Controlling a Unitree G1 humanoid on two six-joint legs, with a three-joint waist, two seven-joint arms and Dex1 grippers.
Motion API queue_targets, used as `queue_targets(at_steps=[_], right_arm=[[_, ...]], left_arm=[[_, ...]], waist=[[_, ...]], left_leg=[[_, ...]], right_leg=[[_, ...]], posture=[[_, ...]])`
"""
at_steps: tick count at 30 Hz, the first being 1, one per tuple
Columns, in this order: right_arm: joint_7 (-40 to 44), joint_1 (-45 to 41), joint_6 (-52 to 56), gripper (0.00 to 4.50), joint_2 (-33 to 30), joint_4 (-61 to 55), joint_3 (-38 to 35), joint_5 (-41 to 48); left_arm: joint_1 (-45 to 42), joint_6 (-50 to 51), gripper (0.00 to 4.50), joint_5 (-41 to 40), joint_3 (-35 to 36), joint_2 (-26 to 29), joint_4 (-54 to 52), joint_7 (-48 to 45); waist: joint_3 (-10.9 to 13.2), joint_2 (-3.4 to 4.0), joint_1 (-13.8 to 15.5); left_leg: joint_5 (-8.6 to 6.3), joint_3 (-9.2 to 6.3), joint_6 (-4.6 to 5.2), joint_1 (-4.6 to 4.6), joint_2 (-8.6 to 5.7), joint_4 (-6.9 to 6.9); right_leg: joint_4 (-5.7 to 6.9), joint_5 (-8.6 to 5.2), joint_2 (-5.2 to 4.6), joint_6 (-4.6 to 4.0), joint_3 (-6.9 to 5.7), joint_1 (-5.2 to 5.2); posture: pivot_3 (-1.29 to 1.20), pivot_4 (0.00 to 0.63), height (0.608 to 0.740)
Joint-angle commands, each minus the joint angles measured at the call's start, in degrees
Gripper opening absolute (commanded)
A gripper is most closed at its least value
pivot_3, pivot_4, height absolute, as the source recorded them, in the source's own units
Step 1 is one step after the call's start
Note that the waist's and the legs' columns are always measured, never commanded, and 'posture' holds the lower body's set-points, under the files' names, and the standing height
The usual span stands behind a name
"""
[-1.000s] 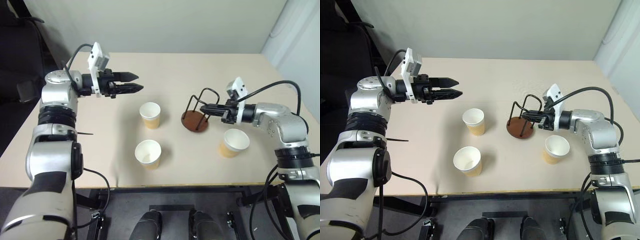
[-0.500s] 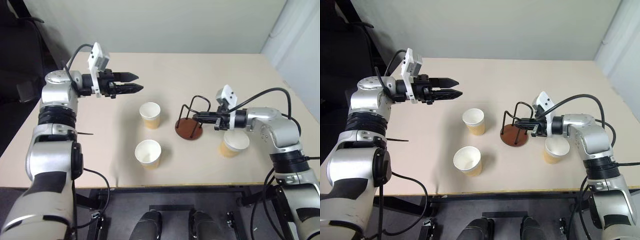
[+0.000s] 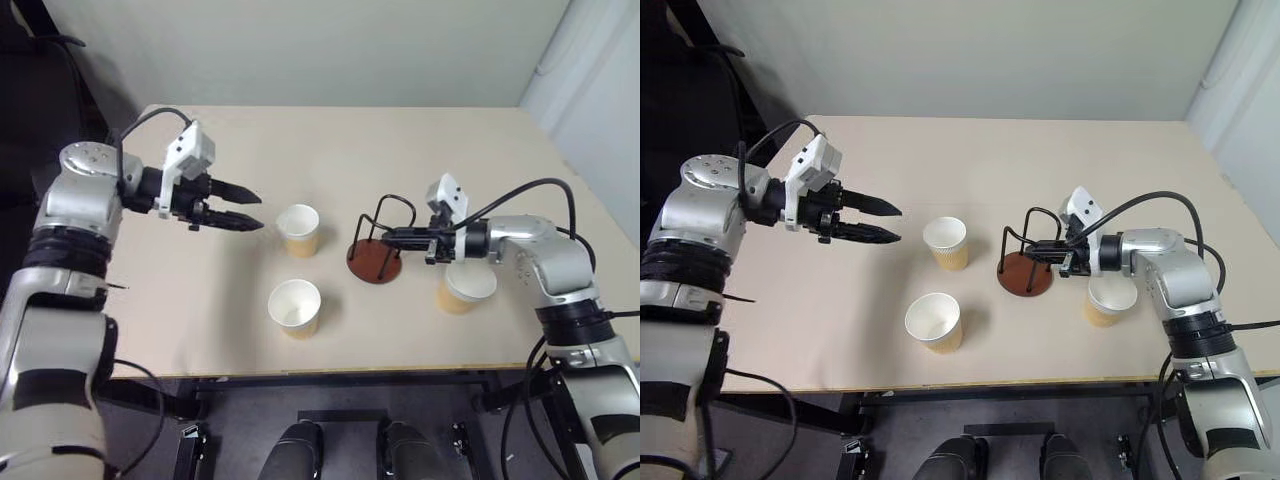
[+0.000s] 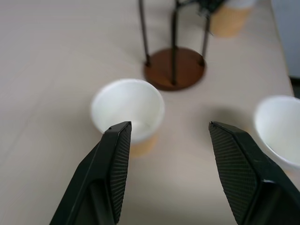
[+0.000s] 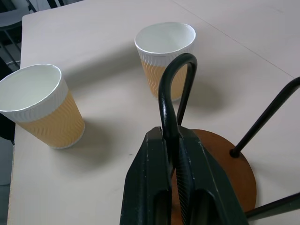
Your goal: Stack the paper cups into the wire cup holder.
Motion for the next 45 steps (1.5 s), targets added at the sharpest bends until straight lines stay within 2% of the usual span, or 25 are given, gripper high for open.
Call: queue_targets(at_steps=[1, 8, 11, 19, 30, 37, 45], right_arm=[[0.98, -1.37, -1.31, 0.06, -0.12, -0.42, 0.02, -0.12], [1.55, -1.47, -2.15, 0.06, -0.67, 0.33, 0.62, -1.55], [1.98, -1.46, -1.96, 0.75, -0.90, 0.60, 0.55, -1.83], [1.52, -2.62, -2.13, 3.49, -1.29, 1.23, -1.01, -1.79], [-1.17, -4.35, 3.91, 3.49, -3.73, 0.20, -8.87, 2.85], [-4.56, -4.28, 11.53, 3.49, -7.73, -5.56, -17.38, 9.49], [-5.85, -2.41, 19.46, 3.49, -13.63, -13.89, -21.27, 15.89]], left_arm=[[-0.27, -0.55, 2.81, -4.65, -2.41, 1.57, -3.41, -2.16], [0.22, 0.36, 2.81, -7.43, -3.50, 1.93, -4.82, -2.16], [0.28, 0.54, 2.81, -7.74, -3.51, 1.88, -5.03, -2.16], [-0.28, 0.70, 2.81, -7.55, -3.37, 0.71, -4.26, -2.16], [-1.42, 1.70, 2.81, -5.67, -2.92, -0.75, -1.47, -2.16], [-4.45, -0.74, 2.81, -1.27, -1.39, -2.78, 4.50, -2.16], [-7.15, -3.02, 2.81, -0.02, -2.78, -3.46, 8.20, -2.16]], waist=[[0.00, -0.01, 0.19], [-0.01, -0.01, -0.02], [0.00, -0.01, -0.03], [0.00, -0.01, -0.04], [0.00, -0.01, -0.02], [0.00, -0.01, 0.13], [0.00, -0.02, 0.09]], left_leg=[[0.01, 0.00, -0.01, 0.00, 0.00, 0.01], [0.08, -0.01, -0.15, 0.02, 0.00, 0.01], [0.10, -0.01, -0.18, 0.03, 0.00, 0.01], [0.14, -0.02, -0.23, 0.03, 0.00, 0.00], [0.13, -0.02, -0.25, 0.01, 0.00, -0.04], [0.14, -0.02, -0.27, -0.01, 0.00, -0.09], [0.13, -0.03, -0.29, -0.02, 0.00, -0.15]], right_leg=[[0.04, -0.01, -0.01, -0.02, 0.00, 0.01], [0.15, -0.08, -0.01, -0.12, 0.00, -0.03], [0.27, -0.13, 0.00, -0.22, 0.00, -0.07], [0.38, -0.17, 0.00, -0.27, 0.00, -0.14], [0.40, -0.23, -0.01, -0.36, 0.00, -0.16], [0.40, -0.27, -0.01, -0.35, 0.00, -0.19], [0.42, -0.38, 0.00, -0.24, 0.01, -0.22]], posture=[[0.00, 0.150, 0.740], [0.00, 0.150, 0.740], [0.00, 0.150, 0.740], [0.00, 0.150, 0.740], [0.00, 0.150, 0.740], [0.00, 0.150, 0.740], [0.00, 0.150, 0.740]])
